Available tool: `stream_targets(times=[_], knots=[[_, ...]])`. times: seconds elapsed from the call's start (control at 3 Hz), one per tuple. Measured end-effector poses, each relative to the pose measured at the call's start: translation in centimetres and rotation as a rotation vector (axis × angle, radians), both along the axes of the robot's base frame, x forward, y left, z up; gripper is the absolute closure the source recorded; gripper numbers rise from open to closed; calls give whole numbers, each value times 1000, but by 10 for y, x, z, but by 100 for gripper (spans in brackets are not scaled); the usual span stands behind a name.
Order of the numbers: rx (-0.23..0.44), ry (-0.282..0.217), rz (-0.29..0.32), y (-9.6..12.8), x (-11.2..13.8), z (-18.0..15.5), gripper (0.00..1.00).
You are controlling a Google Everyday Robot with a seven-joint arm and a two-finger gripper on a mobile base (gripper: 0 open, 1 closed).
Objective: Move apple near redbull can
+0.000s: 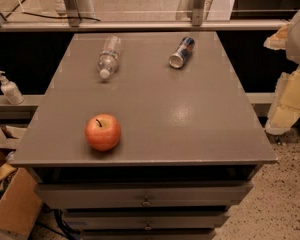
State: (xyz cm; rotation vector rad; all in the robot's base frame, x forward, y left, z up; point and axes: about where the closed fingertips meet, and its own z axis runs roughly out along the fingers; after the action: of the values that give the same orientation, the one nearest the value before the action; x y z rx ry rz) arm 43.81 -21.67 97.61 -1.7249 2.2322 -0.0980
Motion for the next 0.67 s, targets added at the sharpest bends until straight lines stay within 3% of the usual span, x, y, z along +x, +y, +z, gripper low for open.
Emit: stream_targets(times=[0.67], knots=[[29,10,3,6,-2,-4,0]])
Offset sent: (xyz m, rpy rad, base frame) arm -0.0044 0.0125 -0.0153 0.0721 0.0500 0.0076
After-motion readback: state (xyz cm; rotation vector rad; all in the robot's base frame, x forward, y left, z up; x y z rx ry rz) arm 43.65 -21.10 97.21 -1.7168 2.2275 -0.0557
